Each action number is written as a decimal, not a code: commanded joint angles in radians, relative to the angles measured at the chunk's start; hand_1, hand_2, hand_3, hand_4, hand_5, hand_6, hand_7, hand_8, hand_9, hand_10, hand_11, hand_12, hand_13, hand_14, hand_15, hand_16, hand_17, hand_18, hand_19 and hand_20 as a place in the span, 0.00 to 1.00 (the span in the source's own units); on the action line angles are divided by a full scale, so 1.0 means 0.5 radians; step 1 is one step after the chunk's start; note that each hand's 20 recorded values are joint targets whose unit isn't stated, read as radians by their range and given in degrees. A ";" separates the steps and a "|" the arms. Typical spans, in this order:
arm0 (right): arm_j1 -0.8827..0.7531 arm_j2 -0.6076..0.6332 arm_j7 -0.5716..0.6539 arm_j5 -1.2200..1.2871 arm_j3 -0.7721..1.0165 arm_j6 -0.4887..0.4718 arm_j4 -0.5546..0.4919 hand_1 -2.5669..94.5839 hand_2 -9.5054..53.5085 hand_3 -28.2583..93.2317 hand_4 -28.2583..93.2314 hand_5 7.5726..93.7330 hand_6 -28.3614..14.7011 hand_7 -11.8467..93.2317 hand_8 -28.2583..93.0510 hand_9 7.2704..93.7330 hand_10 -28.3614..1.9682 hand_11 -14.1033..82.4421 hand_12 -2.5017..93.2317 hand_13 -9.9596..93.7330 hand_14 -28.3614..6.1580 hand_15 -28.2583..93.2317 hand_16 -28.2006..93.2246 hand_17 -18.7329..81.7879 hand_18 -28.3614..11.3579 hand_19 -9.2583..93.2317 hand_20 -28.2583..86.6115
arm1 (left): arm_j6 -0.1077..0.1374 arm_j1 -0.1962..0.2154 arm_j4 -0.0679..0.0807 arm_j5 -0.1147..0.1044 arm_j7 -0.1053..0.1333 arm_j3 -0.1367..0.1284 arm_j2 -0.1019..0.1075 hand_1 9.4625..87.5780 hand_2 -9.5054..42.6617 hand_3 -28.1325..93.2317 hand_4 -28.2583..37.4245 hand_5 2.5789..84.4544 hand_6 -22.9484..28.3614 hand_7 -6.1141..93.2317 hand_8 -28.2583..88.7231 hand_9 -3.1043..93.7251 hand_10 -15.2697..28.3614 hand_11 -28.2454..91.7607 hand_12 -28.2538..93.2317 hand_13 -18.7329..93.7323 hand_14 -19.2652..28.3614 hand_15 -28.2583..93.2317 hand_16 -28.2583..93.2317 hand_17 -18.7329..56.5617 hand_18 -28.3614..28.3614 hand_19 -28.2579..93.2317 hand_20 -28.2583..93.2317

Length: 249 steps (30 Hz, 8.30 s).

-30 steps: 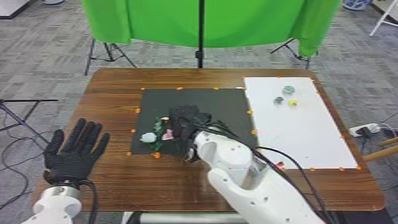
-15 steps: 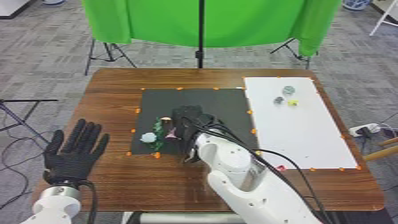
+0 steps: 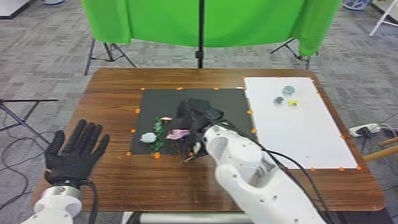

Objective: Arrange flowers

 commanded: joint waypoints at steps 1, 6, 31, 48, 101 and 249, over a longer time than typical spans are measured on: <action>-0.033 0.164 0.190 0.278 0.393 -0.002 -0.204 0.44 0.02 0.87 0.01 0.62 0.59 0.22 0.14 0.70 0.39 0.49 0.27 0.61 0.38 0.79 0.46 0.43 0.14 0.85 0.59 | 0.018 0.033 0.006 -0.011 0.029 -0.004 -0.038 0.22 0.48 0.84 0.00 0.55 0.61 0.19 0.16 0.46 0.67 0.42 0.32 0.47 0.67 0.48 0.20 0.19 0.73 0.54 0.36; -0.035 0.339 0.309 0.270 0.683 0.075 -0.120 0.39 0.11 0.88 0.02 0.58 0.56 0.21 0.15 0.59 0.32 0.32 0.21 0.58 0.35 0.65 0.39 0.41 0.16 0.81 0.55 | -0.002 0.050 -0.003 -0.003 0.036 -0.002 -0.053 0.22 0.48 0.84 0.00 0.55 0.61 0.19 0.16 0.46 0.67 0.42 0.32 0.47 0.67 0.48 0.20 0.19 0.73 0.54 0.36; 0.023 0.424 0.349 0.206 0.806 0.260 0.361 0.51 0.00 0.90 0.00 0.51 0.65 0.25 0.13 0.45 0.57 0.22 0.16 0.58 0.50 0.50 0.40 0.42 0.20 0.85 0.55 | 0.138 0.064 -0.030 -0.084 0.080 -0.007 -0.048 0.22 0.48 0.85 0.00 0.52 0.61 0.20 0.15 0.42 0.65 0.43 0.32 0.47 0.66 0.49 0.19 0.19 0.73 0.54 0.36; 0.159 0.390 0.369 0.120 0.676 0.060 0.606 0.53 0.00 0.89 0.00 0.55 0.66 0.26 0.12 0.51 0.56 0.23 0.16 0.60 0.50 0.57 0.39 0.44 0.21 0.87 0.57 | 0.102 0.075 -0.024 -0.099 0.083 0.005 -0.051 0.22 0.48 0.85 0.00 0.53 0.61 0.20 0.15 0.43 0.66 0.43 0.32 0.47 0.67 0.50 0.19 0.19 0.73 0.54 0.36; -0.356 0.396 -0.270 -0.132 0.173 0.276 -0.164 0.58 0.00 0.84 0.00 0.70 0.65 0.26 0.19 0.77 0.53 0.29 0.30 0.71 0.57 0.60 0.54 0.46 0.20 0.87 0.60 | 0.106 0.039 -0.003 -0.121 0.046 -0.022 -0.045 0.22 0.49 0.85 0.00 0.54 0.61 0.20 0.15 0.45 0.66 0.43 0.32 0.47 0.67 0.50 0.19 0.19 0.73 0.54 0.36; 0.376 0.499 -0.169 0.107 0.895 0.107 0.943 0.45 0.00 0.92 0.00 0.37 0.74 0.27 0.12 0.33 0.62 0.20 0.16 0.39 0.44 0.31 0.42 0.31 0.34 0.56 0.42 | -0.043 0.014 0.021 -0.069 0.048 0.027 -0.030 0.22 0.50 0.85 0.00 0.54 0.61 0.19 0.16 0.45 0.66 0.42 0.33 0.47 0.67 0.49 0.19 0.19 0.73 0.54 0.36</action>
